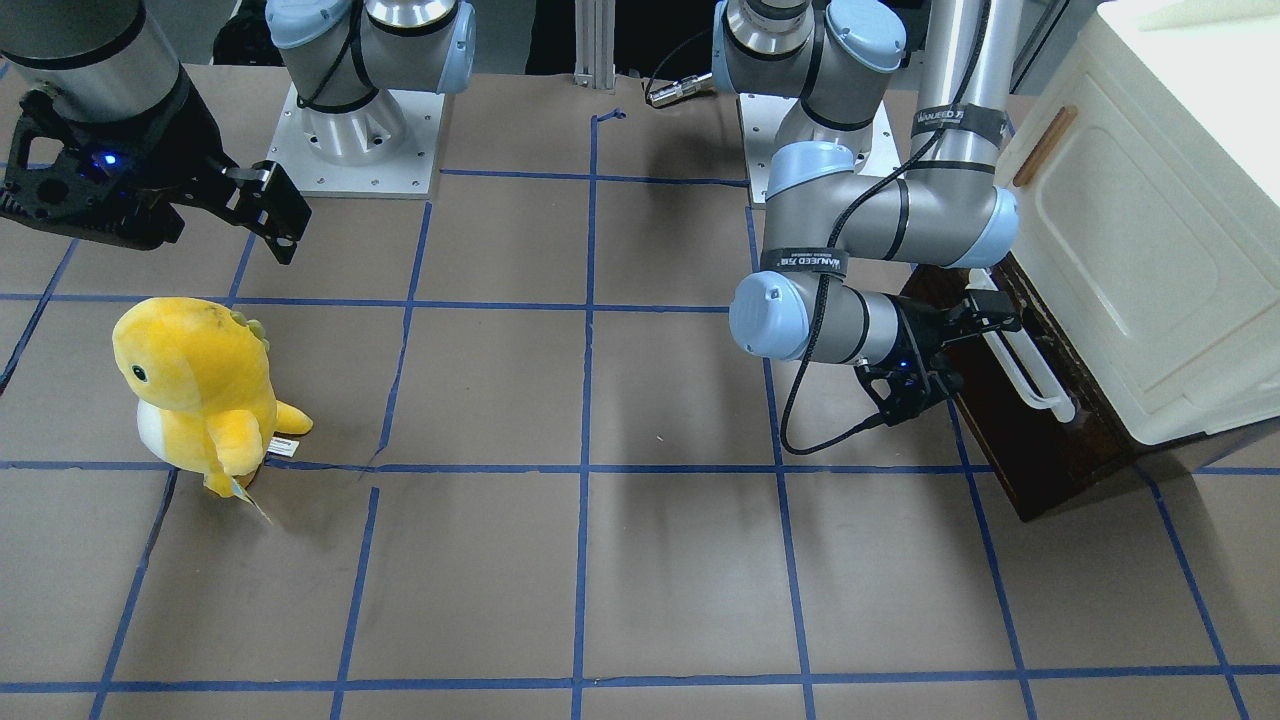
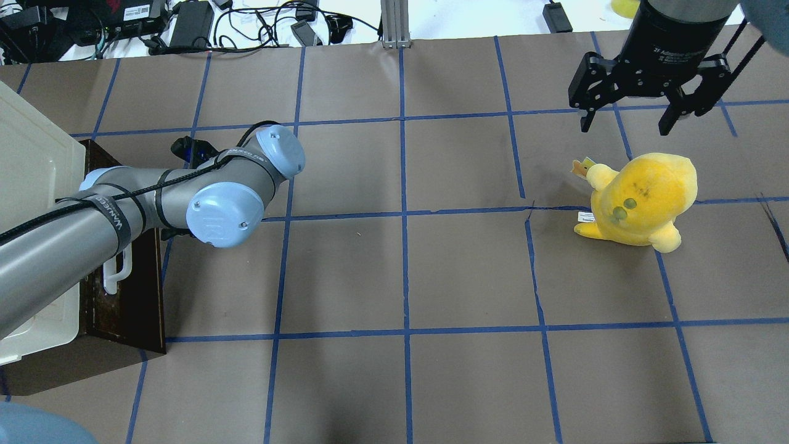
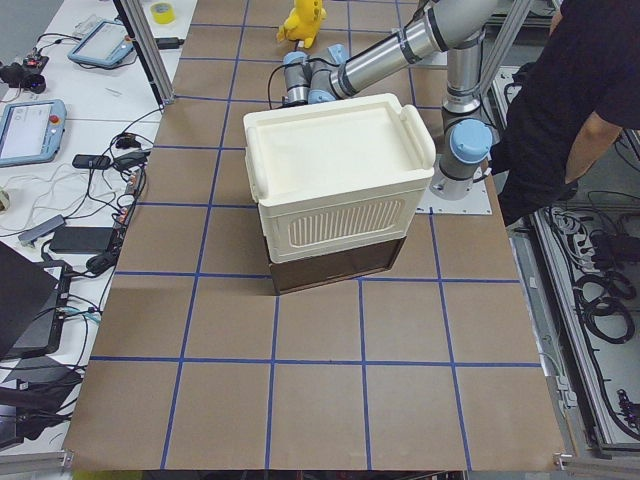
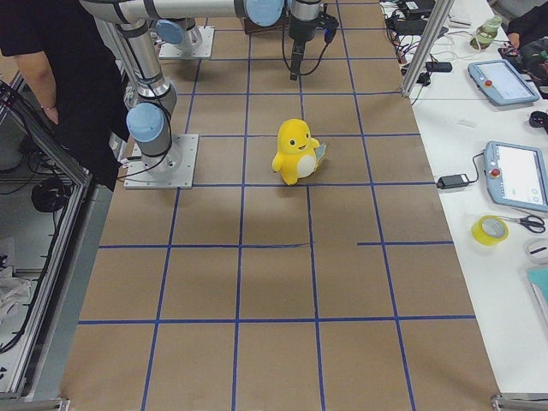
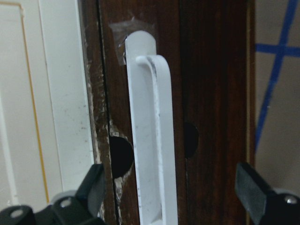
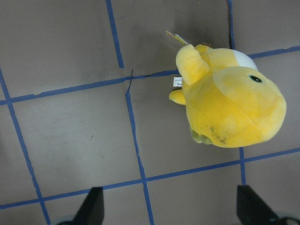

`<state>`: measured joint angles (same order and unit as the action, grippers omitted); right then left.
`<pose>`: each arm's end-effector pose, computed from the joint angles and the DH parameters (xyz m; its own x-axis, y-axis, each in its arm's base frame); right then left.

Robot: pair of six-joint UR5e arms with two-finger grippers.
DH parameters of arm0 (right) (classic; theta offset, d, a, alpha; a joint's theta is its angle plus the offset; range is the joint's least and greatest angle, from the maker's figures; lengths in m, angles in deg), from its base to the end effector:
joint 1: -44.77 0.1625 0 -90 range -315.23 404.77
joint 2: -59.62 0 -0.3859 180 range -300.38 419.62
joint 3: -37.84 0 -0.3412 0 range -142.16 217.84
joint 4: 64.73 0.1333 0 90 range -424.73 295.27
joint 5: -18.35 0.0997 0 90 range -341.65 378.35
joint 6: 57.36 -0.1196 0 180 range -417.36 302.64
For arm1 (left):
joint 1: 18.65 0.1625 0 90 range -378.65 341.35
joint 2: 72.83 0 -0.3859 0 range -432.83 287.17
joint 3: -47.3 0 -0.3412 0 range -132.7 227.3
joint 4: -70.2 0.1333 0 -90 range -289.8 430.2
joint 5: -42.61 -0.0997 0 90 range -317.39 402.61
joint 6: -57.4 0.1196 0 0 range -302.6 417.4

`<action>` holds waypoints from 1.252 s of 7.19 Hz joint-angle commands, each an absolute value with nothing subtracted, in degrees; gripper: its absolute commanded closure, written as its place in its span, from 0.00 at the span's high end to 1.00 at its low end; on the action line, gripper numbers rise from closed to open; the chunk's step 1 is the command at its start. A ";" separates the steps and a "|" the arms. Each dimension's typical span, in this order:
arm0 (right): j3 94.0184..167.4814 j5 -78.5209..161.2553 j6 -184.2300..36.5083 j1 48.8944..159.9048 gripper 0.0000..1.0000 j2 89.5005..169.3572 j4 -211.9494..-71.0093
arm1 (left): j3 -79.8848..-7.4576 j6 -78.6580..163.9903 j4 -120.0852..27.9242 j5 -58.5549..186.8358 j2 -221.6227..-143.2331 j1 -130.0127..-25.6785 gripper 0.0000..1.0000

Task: Pull drawer sideways
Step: 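Close the left gripper around the white drawer handle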

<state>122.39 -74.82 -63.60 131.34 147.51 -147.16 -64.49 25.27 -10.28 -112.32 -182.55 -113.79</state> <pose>0.0998 -0.4522 0.4416 -0.9845 0.1635 0.0628 0.1677 0.9835 0.0673 -0.0646 -0.4394 0.2038 -0.3614 -0.0124 -0.9323 -0.1372 0.9897 0.0401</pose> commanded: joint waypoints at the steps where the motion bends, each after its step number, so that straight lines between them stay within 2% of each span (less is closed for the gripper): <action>1: 122.39 -74.82 -63.60 131.34 1.00 147.51 -147.17 | -64.24 25.23 -11.19 -117.61 -184.45 -115.23 1.00; 3: 122.39 -74.82 -63.60 131.34 1.00 147.51 -147.17 | -64.41 24.88 -11.36 -120.58 -185.68 -115.68 0.97; 4: 122.39 -74.82 -63.60 131.34 1.00 147.51 -147.17 | -64.76 24.70 -11.36 -122.87 -186.47 -115.68 0.91; 9: 122.39 -74.82 -63.60 131.34 1.00 147.51 -147.17 | -67.30 22.69 -13.38 -126.84 -186.56 -113.49 0.94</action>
